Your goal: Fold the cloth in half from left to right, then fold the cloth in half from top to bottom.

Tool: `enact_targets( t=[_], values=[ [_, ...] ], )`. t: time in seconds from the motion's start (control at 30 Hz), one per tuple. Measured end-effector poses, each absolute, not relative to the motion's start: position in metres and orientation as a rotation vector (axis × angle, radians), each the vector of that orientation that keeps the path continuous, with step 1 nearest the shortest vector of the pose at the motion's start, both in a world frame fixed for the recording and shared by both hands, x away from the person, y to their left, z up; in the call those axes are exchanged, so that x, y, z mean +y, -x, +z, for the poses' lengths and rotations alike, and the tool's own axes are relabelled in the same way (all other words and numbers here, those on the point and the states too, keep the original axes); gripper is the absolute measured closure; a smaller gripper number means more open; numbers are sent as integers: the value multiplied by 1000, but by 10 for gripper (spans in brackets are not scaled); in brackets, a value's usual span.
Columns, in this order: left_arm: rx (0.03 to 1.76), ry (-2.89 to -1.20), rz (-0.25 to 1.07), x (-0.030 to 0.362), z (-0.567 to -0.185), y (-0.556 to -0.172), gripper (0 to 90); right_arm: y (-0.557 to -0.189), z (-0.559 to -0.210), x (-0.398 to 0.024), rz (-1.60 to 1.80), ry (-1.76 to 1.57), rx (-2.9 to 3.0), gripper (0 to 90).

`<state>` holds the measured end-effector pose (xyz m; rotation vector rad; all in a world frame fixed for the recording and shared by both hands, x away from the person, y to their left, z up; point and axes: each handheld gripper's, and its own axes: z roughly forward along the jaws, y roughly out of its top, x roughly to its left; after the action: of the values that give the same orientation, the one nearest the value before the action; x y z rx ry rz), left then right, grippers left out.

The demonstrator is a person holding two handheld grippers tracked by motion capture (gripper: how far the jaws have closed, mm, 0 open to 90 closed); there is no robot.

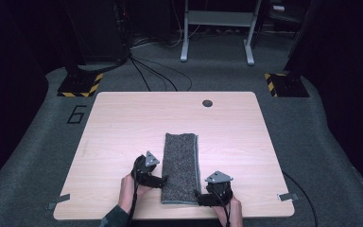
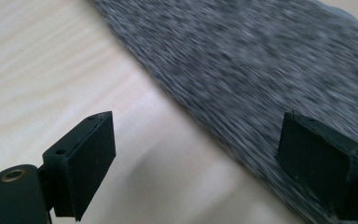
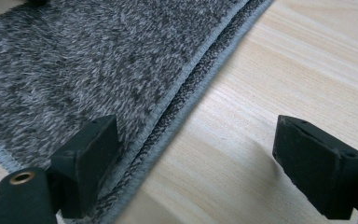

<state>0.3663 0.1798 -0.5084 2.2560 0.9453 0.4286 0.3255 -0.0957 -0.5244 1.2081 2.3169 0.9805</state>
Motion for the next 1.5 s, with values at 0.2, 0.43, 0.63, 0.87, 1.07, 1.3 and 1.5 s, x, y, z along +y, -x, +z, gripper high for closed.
enact_targets(
  t=[0.2, 0.43, 0.63, 0.87, 1.07, 1.3, 1.5],
  values=[
    [923, -2277, 393, 184, -519, -332, 99, -326, -527, -99, 996, -1204, 2303, 135],
    [917, -2242, 382, 190, -521, -324, 98, -327, -527, -99, 990, -1208, 2309, 130],
    [936, -2200, 348, 201, -517, -335, 75, -330, -523, -106, 1037, -1209, 2300, 139],
    [965, -2158, 354, 213, -514, -350, 58, -344, -509, -112, 1045, -1202, 2279, 138],
    [994, -2125, 378, 219, -510, -367, 44, -363, -503, -114, 1051, -1210, 2288, 124],
    [1033, -2109, 355, 222, -514, -395, 29, -390, -499, -117, 1055, -1209, 2313, 67],
    [1041, -2112, 350, 214, -511, -418, 29, -415, -497, -112, 1029, -1203, 2351, 44]
  ],
)
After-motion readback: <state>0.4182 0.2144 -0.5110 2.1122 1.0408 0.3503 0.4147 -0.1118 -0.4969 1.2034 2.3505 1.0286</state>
